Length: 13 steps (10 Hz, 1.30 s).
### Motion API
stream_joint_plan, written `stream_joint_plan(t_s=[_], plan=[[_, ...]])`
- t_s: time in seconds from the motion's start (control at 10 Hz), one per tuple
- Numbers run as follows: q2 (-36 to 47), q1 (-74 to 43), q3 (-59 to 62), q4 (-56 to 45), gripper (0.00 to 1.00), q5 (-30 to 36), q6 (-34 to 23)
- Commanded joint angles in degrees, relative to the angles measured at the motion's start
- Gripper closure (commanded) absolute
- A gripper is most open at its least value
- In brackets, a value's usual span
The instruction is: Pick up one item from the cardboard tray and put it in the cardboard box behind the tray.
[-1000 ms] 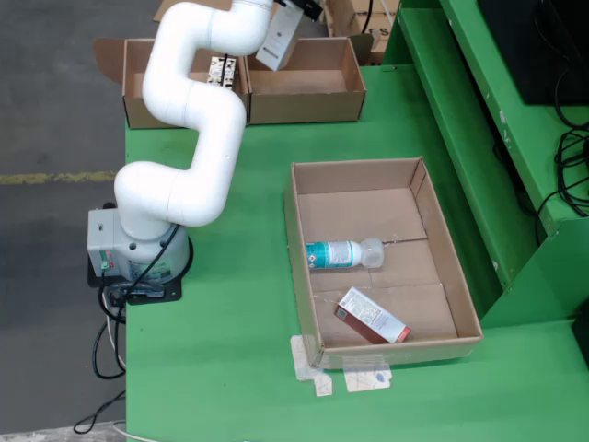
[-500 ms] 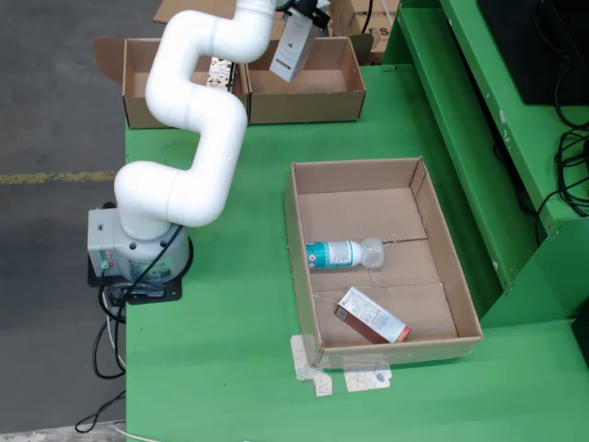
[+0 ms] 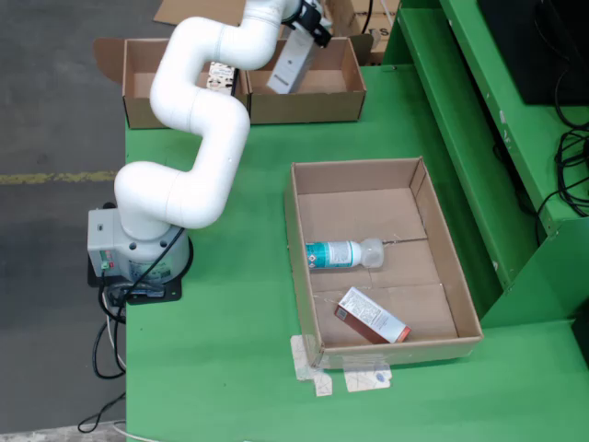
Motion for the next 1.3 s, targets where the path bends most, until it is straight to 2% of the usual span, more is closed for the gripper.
stream_joint_plan(t_s=[0.0,0.1,0.2,0.6,0.7,0.8,0.9,1.2], plan=[[2.6,-0.8,1.7,0.1,1.00,5.2,0.0],[2.6,-0.8,1.8,0.1,1.00,5.2,0.0],[2.0,-2.2,1.8,-2.3,1.00,9.9,-0.4],[0.8,-2.1,1.8,-0.6,1.00,8.2,-0.4],[-3.5,-0.5,1.8,5.3,1.00,-6.1,-1.9],[-3.5,-0.5,1.7,5.3,1.00,-6.1,-1.9],[-4.8,0.9,1.8,5.2,1.00,-16.1,-2.4],[-5.8,0.5,1.8,5.1,1.00,-17.0,-2.3]])
